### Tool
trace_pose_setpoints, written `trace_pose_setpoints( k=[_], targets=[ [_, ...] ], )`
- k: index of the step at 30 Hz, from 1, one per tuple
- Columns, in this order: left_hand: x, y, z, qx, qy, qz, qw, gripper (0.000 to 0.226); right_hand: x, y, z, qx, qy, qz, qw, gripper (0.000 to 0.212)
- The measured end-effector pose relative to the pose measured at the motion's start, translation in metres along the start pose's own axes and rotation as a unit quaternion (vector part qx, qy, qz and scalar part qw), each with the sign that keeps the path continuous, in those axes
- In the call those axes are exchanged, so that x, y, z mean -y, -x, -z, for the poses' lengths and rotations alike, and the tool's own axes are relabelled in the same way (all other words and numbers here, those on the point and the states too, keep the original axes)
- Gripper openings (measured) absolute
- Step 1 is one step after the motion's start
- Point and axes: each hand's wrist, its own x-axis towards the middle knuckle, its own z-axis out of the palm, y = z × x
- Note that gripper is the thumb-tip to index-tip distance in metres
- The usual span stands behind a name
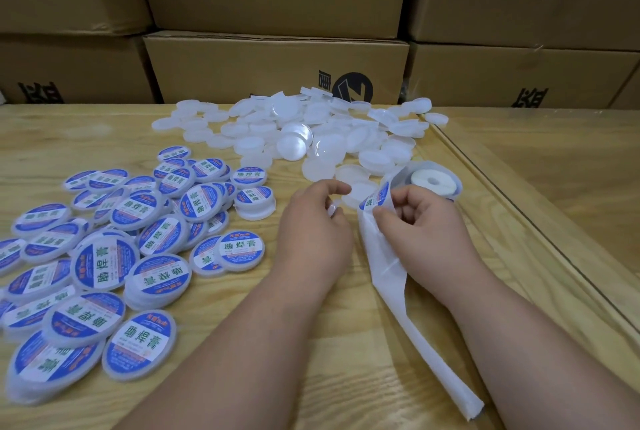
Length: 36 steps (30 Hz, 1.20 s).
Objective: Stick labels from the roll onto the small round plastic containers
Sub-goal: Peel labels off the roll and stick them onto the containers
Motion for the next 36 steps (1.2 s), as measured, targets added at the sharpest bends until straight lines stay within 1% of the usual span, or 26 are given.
trace_pose_setpoints(
  k=[2,4,7,10,13,15,17,22,23,26,28,31,34,36],
  targets=[
    [0.000,0.000,-0.001,-0.012,-0.005,-0.008,1.000,0.035,0.001,0.000,-0.001,0.009,-0.004,0.004,1.000,0.007],
    [-0.001,0.000,0.000,-0.027,0.011,-0.037,0.999,0.032,0.001,0.000,-0.001,0.005,-0.002,0.008,1.000,0.008],
    [-0.005,0.001,0.002,0.011,0.075,-0.068,0.995,0.032,0.003,0.000,-0.001,0.005,0.017,0.013,1.000,0.012],
    [-0.010,0.004,0.001,0.030,0.074,-0.099,0.992,0.038,0.005,0.001,-0.002,-0.001,0.020,0.018,1.000,0.014],
    [-0.010,0.005,0.000,0.045,0.098,-0.082,0.991,0.028,0.005,0.002,-0.004,-0.008,0.000,0.019,1.000,0.008],
    [-0.010,0.005,0.001,0.057,0.117,-0.064,0.989,0.022,0.004,0.001,-0.004,-0.012,-0.018,0.015,1.000,0.009],
    [-0.010,0.005,0.001,0.065,0.123,-0.064,0.988,0.019,0.005,0.002,-0.003,-0.008,-0.036,0.009,0.999,0.011],
    [-0.010,0.003,0.002,0.064,0.134,-0.048,0.988,0.013,0.008,0.003,-0.004,0.017,-0.053,0.020,0.998,0.013],
    [-0.010,0.003,0.002,0.061,0.139,-0.042,0.988,0.013,0.009,0.003,-0.005,0.019,-0.057,0.020,0.998,0.012],
    [-0.010,0.001,0.004,0.044,0.157,-0.023,0.986,0.020,0.009,0.003,-0.005,0.020,-0.048,0.014,0.999,0.023],
    [-0.010,0.000,0.004,0.022,0.164,-0.009,0.986,0.021,0.009,0.004,-0.005,0.019,-0.037,0.006,0.999,0.026],
    [-0.009,-0.001,0.004,-0.021,0.192,0.009,0.981,0.018,0.009,0.003,-0.005,0.008,-0.027,-0.001,1.000,0.026],
    [-0.009,-0.002,0.006,-0.060,0.211,0.031,0.975,0.021,0.008,0.002,-0.004,0.003,-0.030,-0.001,1.000,0.022],
    [-0.009,-0.003,0.007,-0.078,0.221,0.049,0.971,0.021,0.007,0.002,-0.003,0.001,-0.028,0.000,1.000,0.025]
  ],
)
